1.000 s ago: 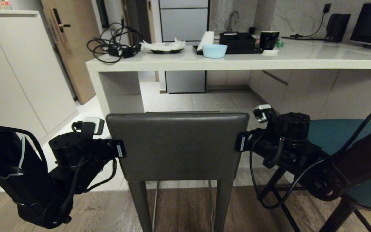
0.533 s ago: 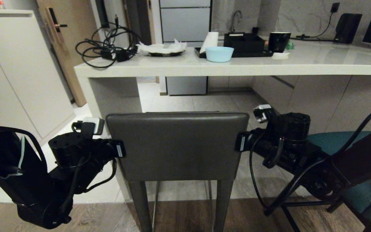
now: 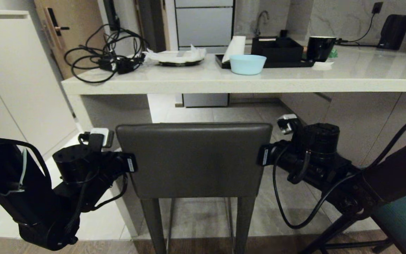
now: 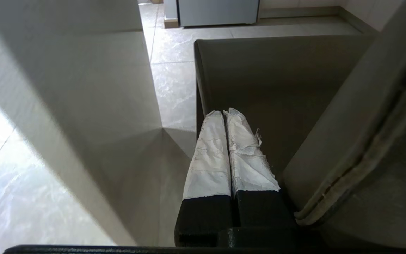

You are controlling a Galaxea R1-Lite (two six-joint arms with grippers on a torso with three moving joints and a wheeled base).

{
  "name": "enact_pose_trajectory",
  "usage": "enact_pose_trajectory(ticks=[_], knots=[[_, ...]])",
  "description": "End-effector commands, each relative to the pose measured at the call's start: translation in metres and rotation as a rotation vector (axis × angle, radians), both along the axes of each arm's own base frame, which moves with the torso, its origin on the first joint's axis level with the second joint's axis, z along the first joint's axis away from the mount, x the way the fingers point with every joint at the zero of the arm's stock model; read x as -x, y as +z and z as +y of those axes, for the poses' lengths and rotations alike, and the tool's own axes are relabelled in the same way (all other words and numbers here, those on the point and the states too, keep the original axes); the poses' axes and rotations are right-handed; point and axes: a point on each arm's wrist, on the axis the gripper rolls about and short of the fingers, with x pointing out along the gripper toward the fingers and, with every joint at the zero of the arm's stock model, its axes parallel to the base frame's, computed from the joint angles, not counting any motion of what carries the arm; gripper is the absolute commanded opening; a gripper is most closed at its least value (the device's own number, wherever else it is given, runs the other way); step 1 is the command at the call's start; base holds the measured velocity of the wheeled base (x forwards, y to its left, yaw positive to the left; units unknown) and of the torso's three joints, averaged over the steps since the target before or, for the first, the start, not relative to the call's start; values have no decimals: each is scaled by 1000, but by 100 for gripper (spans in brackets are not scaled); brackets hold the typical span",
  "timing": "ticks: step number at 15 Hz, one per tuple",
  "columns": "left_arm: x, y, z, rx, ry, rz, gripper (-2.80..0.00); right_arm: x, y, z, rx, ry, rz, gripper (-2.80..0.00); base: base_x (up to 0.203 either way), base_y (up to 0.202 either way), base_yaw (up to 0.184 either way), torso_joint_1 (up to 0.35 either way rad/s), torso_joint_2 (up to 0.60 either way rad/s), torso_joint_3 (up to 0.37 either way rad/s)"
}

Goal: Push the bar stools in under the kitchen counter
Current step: Push the gray chair back under the dining table

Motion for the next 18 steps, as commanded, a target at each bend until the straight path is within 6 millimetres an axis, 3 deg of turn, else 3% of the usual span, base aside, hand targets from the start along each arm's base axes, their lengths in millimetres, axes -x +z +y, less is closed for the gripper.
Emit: enact_pose_trajectory(ticks=[1,5,9,12,18], knots=[[-2,3,0,-2,1,-21,-280,-1,2,1,-5,1,-10,-280,190,0,1,-2,-2,2],[2,3,-2,0,-8,-27,-280,3,-2,-1,2,0,8,-280,166,0,1,8,2,5],[9,10,2,-12,2,-40,-280,9,6,-4,-6,-2,-6,-280,0,0,0,0,0,0],[25,27,5,-2,-1,-79,-280,22,16,-11,-14,-15,-22,-280,0,0,0,0,0,0],[74,51,18,15,3,-127,-280,72,48,-34,-48,-26,-87,-280,0,0,0,0,0,0]])
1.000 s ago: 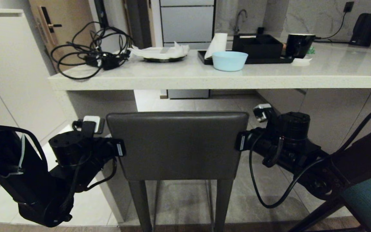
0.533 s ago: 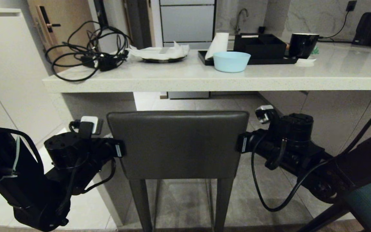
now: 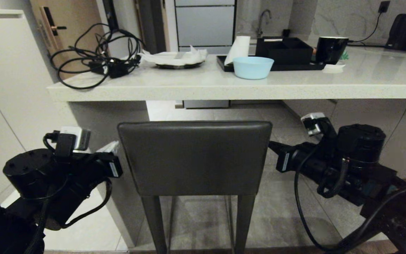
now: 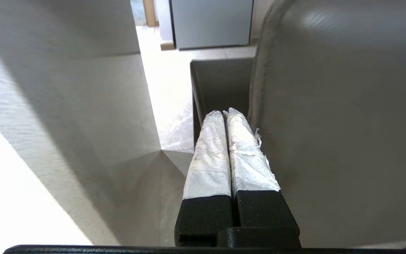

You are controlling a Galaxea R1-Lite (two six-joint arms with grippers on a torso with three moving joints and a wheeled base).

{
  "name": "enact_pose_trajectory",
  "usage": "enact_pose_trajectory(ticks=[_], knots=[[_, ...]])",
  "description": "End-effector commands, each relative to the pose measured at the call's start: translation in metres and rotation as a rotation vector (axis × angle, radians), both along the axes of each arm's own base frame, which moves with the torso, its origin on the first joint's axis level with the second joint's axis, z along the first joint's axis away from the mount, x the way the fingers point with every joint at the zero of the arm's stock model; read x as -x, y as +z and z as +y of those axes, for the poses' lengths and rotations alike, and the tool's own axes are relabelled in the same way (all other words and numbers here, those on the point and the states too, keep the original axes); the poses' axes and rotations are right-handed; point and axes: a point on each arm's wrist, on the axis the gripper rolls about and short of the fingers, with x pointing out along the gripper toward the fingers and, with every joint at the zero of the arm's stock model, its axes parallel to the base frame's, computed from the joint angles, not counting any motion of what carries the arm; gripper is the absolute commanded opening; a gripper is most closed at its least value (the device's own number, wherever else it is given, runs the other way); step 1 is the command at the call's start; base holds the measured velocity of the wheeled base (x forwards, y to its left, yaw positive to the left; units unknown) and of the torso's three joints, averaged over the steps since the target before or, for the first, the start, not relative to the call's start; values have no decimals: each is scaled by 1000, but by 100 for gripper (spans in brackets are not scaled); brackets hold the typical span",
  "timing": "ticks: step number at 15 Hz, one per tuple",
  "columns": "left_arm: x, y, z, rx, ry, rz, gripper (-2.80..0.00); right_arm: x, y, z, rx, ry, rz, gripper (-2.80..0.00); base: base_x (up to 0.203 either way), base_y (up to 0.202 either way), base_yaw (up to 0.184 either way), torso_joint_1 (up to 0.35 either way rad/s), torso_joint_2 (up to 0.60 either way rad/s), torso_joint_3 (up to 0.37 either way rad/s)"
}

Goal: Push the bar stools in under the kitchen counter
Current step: Push the gray chair back under the dining table, then push the blue chair back under the dining table

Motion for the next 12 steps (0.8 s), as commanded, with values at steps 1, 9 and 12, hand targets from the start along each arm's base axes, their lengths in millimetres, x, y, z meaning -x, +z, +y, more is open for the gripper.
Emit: enact_pose_trajectory(ticks=[1,9,12], knots=[[23,20,6,20,3,-69,-280,26,28,-12,-42,-19,-80,-280,0,0,0,0,0,0],[102,71,26,63,-1,-35,-280,104,71,-55,-66,-91,-157,-280,0,0,0,0,0,0],[133,85,36,103,17,-34,-280,124,73,-72,1,-143,-177,-280,0,0,0,0,0,0]])
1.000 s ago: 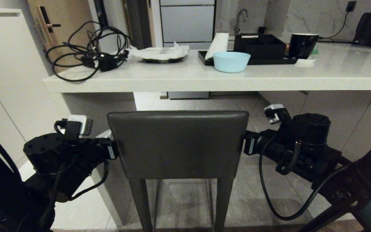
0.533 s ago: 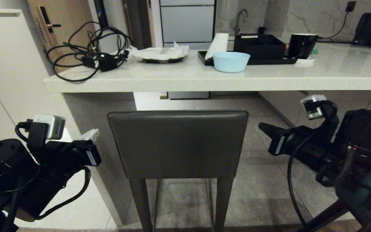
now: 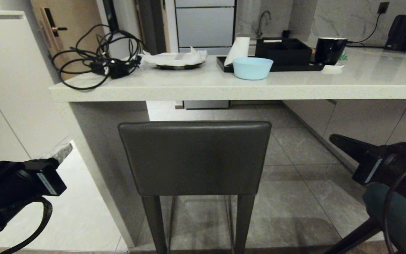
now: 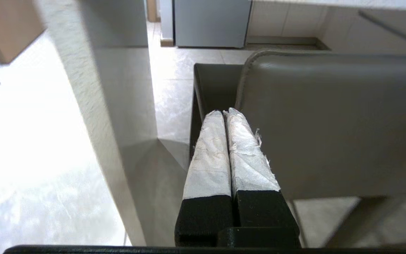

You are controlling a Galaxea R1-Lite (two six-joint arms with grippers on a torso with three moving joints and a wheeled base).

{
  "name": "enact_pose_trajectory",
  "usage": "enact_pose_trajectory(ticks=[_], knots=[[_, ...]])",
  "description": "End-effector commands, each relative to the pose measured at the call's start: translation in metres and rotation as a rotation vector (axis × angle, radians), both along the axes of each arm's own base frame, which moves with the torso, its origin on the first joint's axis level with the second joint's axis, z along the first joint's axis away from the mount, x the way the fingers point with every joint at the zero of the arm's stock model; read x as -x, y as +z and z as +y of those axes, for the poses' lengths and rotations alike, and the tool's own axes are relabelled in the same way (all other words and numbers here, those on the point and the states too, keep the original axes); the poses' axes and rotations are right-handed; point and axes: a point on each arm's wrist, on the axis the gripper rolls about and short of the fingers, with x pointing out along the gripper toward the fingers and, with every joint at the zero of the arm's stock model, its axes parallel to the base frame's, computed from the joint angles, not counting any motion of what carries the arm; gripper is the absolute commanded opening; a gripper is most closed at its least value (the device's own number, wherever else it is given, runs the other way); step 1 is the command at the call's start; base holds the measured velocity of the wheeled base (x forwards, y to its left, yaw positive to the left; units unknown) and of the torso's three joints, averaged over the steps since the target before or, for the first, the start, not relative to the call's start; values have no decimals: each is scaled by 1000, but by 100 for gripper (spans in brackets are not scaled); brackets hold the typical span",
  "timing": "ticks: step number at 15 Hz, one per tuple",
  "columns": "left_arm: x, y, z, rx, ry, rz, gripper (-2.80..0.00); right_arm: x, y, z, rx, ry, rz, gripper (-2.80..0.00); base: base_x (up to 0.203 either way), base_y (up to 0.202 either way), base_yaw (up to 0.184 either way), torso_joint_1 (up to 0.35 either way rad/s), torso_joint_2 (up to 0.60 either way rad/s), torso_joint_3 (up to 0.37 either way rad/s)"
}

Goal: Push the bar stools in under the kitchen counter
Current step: Push the blue chair back under the dining table

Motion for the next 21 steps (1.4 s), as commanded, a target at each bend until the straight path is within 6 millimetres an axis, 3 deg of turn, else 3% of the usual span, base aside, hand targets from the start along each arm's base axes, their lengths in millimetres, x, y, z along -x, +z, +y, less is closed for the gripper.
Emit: enact_pose_trajectory(ticks=[1,6,9,15,19,21], knots=[[38,22,13,36,39,-95,-280,27,13,-18,22,-55,-88,-280,0,0,0,0,0,0],[89,39,35,38,194,-248,-280,95,28,-52,37,-214,-193,-280,0,0,0,0,0,0],[120,42,40,9,247,-311,-280,138,24,-64,56,-322,-224,-280,0,0,0,0,0,0],[190,20,41,-51,212,-316,-280,206,8,-65,70,-355,-232,-280,0,0,0,0,0,0],[204,6,39,-77,236,-300,-280,241,-14,-65,70,-363,-272,-280,0,0,0,0,0,0],[211,-17,39,-90,226,-271,-280,254,-36,-65,74,-363,-252,-280,0,0,0,0,0,0]])
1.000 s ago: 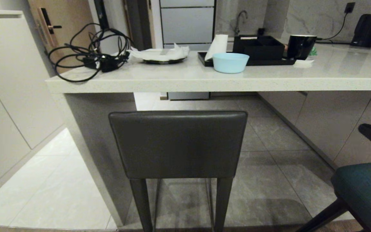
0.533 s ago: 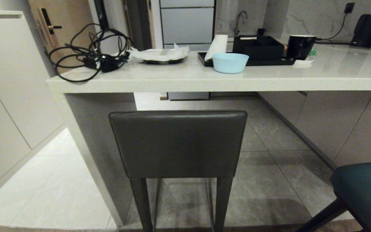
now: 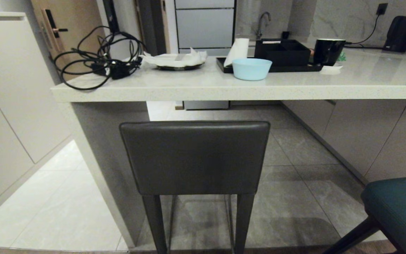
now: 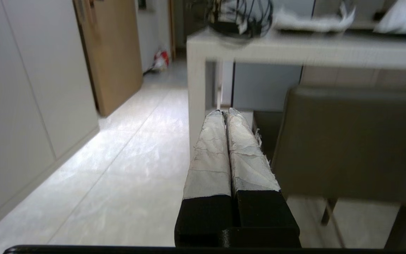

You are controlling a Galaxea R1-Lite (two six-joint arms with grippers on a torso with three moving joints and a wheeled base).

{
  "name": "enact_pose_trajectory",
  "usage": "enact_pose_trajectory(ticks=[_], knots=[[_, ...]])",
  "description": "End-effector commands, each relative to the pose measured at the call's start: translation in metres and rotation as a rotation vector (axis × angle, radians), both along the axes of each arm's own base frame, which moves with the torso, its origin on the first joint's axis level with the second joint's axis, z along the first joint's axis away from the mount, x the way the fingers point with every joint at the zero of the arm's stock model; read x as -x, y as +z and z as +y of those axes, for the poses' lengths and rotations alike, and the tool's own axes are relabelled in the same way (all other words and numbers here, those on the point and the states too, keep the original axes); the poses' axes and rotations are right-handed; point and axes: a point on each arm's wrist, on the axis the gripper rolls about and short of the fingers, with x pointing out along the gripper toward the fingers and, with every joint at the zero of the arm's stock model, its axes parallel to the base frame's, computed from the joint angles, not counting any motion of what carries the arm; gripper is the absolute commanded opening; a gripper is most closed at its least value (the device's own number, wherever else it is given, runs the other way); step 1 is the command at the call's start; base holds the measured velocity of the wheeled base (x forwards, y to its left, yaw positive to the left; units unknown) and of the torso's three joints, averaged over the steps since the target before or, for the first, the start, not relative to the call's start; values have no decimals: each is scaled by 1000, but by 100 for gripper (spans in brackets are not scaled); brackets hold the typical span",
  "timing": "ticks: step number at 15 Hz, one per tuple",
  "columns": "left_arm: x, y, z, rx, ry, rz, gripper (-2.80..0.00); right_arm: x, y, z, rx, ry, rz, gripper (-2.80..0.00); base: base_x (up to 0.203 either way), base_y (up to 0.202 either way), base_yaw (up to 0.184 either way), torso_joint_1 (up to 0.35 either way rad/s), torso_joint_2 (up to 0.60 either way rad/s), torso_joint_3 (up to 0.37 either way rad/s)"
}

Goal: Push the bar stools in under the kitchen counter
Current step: Push the blue chair back under the dining table

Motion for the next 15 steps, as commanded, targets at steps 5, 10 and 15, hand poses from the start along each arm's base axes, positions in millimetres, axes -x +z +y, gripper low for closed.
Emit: enact_pose_trajectory(ticks=[5,10,15], knots=[[-10,-74,-1,-39,-44,136,-280,-12,-64,0,53,-8,139,-280,0,0,0,0,0,0],[-32,-115,-1,-53,-48,152,-280,-47,-121,0,102,-7,174,-280,0,0,0,0,0,0],[-32,-125,-2,-59,-85,257,-280,-46,-121,0,91,11,190,-280,0,0,0,0,0,0]])
